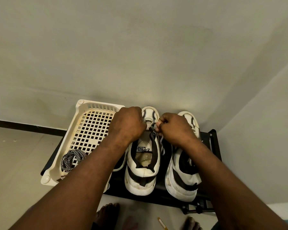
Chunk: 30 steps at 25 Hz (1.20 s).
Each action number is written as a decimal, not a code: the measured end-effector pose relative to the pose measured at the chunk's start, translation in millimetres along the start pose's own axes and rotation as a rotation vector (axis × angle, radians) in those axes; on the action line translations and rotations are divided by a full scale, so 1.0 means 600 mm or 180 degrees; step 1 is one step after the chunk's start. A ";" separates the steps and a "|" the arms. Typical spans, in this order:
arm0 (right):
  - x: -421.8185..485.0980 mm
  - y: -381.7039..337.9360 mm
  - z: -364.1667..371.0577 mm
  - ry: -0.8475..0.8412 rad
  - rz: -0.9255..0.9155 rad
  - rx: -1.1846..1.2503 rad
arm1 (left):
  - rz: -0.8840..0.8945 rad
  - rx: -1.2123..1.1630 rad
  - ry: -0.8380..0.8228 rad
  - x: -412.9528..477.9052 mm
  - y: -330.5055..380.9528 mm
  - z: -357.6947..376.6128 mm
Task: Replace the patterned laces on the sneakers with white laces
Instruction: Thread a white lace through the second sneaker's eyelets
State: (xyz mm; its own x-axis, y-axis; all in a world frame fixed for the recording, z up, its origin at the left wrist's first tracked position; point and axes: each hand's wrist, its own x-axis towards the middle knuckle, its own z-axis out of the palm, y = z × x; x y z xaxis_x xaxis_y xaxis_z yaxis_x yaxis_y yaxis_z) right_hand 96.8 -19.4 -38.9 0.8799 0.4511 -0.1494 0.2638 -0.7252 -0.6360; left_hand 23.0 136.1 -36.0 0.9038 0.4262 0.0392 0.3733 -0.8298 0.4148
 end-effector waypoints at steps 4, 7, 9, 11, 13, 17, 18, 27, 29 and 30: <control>-0.020 -0.012 -0.030 -0.0365 0.0597 0.2266 | -0.0062 -0.0098 -0.0005 0.003 -0.001 -0.001; -0.029 -0.011 -0.034 -0.0438 0.0594 0.2834 | -0.0109 -0.0134 0.0062 0.004 0.000 -0.002; -0.031 -0.007 -0.031 -0.0484 0.0559 0.3119 | -0.0179 -0.0166 0.0102 0.004 -0.003 -0.002; -0.032 -0.006 -0.029 -0.0543 0.0529 0.3355 | -0.0277 -0.0252 0.0090 0.006 -0.008 -0.003; -0.032 -0.010 -0.026 -0.0432 0.0441 0.2969 | -0.0348 -0.0429 0.0064 0.005 -0.009 -0.004; -0.044 -0.025 -0.031 0.0121 0.0126 0.1453 | -0.0436 -0.0802 0.0284 -0.003 -0.003 -0.018; -0.050 -0.027 -0.037 0.0315 0.0076 0.1303 | -0.0505 -0.1205 0.0315 -0.006 -0.002 -0.026; -0.135 -0.096 -0.129 0.0264 -0.0527 0.2518 | -0.0336 -0.3696 -0.0148 -0.070 0.050 -0.142; -0.152 -0.132 -0.164 0.0230 -0.0735 0.2648 | -0.0121 -0.3813 -0.0142 -0.077 0.077 -0.196; -0.159 -0.152 -0.184 0.0201 -0.0829 0.2680 | -0.0003 -0.3918 -0.0116 -0.079 0.092 -0.227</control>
State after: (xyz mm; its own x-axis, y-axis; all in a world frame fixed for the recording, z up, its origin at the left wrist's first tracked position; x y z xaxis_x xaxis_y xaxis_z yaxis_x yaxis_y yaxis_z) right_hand 32.5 -53.9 117.1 0.8591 0.5011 0.1042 0.1021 0.0317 -0.9943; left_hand -27.6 119.4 108.9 0.9163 0.4000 0.0211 -0.0543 0.0717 0.9959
